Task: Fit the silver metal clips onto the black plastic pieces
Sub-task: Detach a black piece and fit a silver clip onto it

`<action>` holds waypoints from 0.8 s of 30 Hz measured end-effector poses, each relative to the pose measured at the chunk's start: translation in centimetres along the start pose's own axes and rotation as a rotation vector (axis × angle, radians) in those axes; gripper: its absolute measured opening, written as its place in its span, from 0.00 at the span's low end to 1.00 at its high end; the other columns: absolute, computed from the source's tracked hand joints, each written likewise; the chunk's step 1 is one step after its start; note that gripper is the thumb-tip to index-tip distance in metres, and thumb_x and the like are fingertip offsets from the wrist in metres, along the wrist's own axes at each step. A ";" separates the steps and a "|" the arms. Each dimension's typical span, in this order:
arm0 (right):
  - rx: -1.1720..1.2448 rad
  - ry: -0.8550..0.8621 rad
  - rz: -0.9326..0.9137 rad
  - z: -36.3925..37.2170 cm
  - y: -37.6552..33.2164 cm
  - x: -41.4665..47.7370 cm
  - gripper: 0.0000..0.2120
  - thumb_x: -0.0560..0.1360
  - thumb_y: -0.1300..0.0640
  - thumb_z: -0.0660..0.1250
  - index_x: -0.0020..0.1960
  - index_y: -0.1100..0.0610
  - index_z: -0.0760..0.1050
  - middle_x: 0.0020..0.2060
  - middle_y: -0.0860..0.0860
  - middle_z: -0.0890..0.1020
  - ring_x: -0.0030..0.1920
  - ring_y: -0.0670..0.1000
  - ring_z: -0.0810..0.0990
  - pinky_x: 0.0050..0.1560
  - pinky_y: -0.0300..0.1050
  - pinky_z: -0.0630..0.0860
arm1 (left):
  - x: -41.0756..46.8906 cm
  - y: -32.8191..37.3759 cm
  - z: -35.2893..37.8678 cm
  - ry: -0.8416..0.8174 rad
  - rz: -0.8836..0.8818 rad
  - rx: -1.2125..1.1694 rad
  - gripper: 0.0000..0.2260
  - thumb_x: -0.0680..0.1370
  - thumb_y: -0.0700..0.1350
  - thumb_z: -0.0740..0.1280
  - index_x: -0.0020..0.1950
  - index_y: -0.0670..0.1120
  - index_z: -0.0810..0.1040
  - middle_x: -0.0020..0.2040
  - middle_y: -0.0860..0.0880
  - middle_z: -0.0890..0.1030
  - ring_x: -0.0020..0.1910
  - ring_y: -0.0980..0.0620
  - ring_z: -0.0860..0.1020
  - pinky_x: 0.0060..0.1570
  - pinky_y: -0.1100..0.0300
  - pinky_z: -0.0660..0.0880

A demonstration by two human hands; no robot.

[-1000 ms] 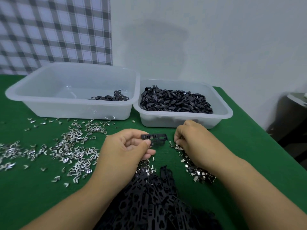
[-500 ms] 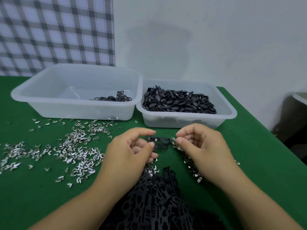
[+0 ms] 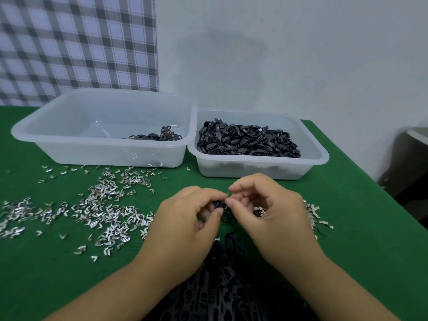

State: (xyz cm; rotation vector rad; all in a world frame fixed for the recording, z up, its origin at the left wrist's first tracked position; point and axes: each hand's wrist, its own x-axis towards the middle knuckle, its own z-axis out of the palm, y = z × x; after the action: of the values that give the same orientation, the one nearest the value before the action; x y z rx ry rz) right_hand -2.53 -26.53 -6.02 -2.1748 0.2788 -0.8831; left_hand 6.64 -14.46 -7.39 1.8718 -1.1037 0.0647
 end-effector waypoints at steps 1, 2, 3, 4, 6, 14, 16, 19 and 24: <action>0.000 -0.008 -0.011 0.1 0.0 0.0 0.11 0.68 0.65 0.73 0.43 0.50 0.79 0.34 0.45 0.80 0.34 0.46 0.77 0.36 0.36 0.75 | 0.0 0.0 0.0 -0.006 0.013 0.011 0.12 0.72 0.37 0.71 0.48 0.54 0.82 0.36 0.56 0.77 0.39 0.57 0.76 0.35 0.73 0.70; -0.006 -0.015 -0.021 0.1 0.0 0.1 0.10 0.68 0.65 0.73 0.43 0.50 0.80 0.33 0.45 0.81 0.34 0.46 0.78 0.37 0.37 0.75 | 0.0 0.0 -0.1 -0.010 0.023 0.018 0.12 0.72 0.37 0.70 0.48 0.53 0.82 0.36 0.57 0.76 0.39 0.57 0.76 0.35 0.73 0.70; -0.012 -0.020 -0.024 0.1 0.0 0.1 0.10 0.68 0.64 0.73 0.43 0.50 0.82 0.34 0.45 0.82 0.35 0.46 0.79 0.38 0.37 0.76 | 0.0 0.1 -0.1 -0.013 0.029 0.021 0.11 0.72 0.37 0.70 0.48 0.52 0.82 0.36 0.57 0.76 0.39 0.57 0.76 0.35 0.74 0.69; -0.011 -0.021 -0.019 0.0 0.0 0.1 0.09 0.68 0.63 0.73 0.43 0.50 0.82 0.35 0.44 0.83 0.36 0.45 0.80 0.39 0.37 0.76 | 0.0 0.1 -0.2 -0.013 0.033 0.021 0.11 0.72 0.37 0.70 0.49 0.52 0.82 0.36 0.57 0.76 0.40 0.57 0.75 0.35 0.74 0.69; 0.010 -0.030 0.012 -0.2 0.0 0.1 0.09 0.69 0.62 0.73 0.44 0.49 0.83 0.37 0.42 0.83 0.39 0.43 0.81 0.42 0.36 0.76 | 0.0 0.1 -0.2 -0.004 0.036 0.019 0.11 0.72 0.37 0.70 0.49 0.52 0.82 0.36 0.57 0.76 0.40 0.57 0.76 0.36 0.73 0.70; -0.008 -0.020 -0.006 0.1 0.0 0.1 0.10 0.70 0.65 0.70 0.43 0.50 0.82 0.35 0.46 0.83 0.36 0.46 0.80 0.39 0.42 0.77 | -0.1 0.1 -0.2 0.007 0.034 0.003 0.07 0.73 0.40 0.71 0.47 0.51 0.82 0.35 0.56 0.77 0.37 0.58 0.77 0.36 0.71 0.72; -0.026 -0.001 -0.050 0.1 0.0 0.1 0.10 0.69 0.66 0.71 0.43 0.52 0.82 0.34 0.47 0.82 0.36 0.46 0.79 0.38 0.41 0.76 | -0.1 0.1 -0.3 0.014 0.046 -0.009 0.06 0.73 0.41 0.72 0.46 0.51 0.83 0.34 0.57 0.77 0.34 0.59 0.77 0.35 0.69 0.72; -0.054 0.026 -0.105 0.1 0.0 0.1 0.09 0.68 0.67 0.71 0.42 0.53 0.81 0.33 0.48 0.81 0.35 0.46 0.78 0.37 0.40 0.75 | -0.1 0.1 -0.3 0.017 0.050 -0.042 0.05 0.74 0.44 0.68 0.47 0.52 0.83 0.33 0.57 0.77 0.32 0.61 0.77 0.35 0.64 0.74; -0.024 0.019 -0.088 0.1 0.0 0.0 0.08 0.68 0.66 0.71 0.42 0.53 0.81 0.32 0.47 0.81 0.34 0.47 0.77 0.35 0.38 0.75 | -0.1 0.3 -0.2 0.063 0.022 -0.031 0.06 0.72 0.46 0.67 0.44 0.53 0.83 0.32 0.57 0.76 0.33 0.59 0.76 0.33 0.73 0.70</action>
State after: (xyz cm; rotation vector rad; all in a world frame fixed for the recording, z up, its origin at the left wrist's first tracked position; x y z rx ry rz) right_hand -2.45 -26.47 -6.03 -2.2160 0.2051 -0.9543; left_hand 6.48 -14.30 -7.14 1.8184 -1.0765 0.1171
